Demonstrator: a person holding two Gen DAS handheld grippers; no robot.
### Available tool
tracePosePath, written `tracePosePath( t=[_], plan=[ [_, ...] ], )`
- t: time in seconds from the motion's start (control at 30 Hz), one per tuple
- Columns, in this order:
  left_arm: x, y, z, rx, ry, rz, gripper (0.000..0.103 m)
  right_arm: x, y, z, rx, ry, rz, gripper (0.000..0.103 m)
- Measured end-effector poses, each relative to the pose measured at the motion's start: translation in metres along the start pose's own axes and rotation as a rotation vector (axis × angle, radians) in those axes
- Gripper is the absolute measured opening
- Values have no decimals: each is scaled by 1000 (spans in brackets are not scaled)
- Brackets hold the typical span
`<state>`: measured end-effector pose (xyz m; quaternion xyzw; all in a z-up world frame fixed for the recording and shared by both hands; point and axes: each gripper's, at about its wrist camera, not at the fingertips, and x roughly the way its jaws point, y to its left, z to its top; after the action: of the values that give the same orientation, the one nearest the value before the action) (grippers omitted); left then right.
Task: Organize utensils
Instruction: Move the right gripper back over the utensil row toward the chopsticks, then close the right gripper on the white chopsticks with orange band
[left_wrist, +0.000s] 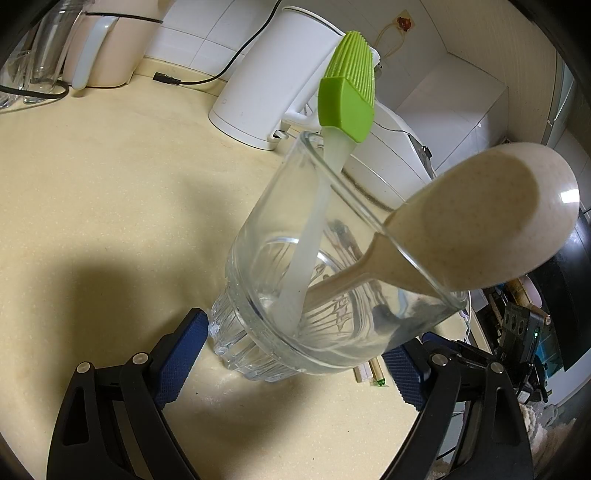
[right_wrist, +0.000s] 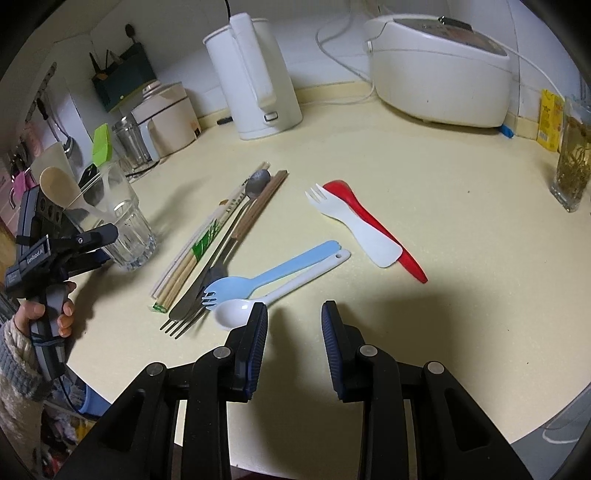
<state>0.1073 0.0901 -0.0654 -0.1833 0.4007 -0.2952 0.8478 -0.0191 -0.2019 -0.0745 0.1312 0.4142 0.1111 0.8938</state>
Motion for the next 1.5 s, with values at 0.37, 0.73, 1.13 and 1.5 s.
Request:
tracePosePath(
  t=[0.37,0.73,1.13,1.5],
  plan=[
    [0,0,1,-4,-1,-4,92,-12,10,6,22,-17,-74,31],
    [-2,-1,1,-6,-1,-5,92,53,96,46,-83,74,231,31],
    [-3,0,1,-9,-2,-8,92,63,64,51,-14,107,83,28],
    [-4,1,1,-10,-2,-9,92,78,106,50,-149,119,15,29]
  ],
)
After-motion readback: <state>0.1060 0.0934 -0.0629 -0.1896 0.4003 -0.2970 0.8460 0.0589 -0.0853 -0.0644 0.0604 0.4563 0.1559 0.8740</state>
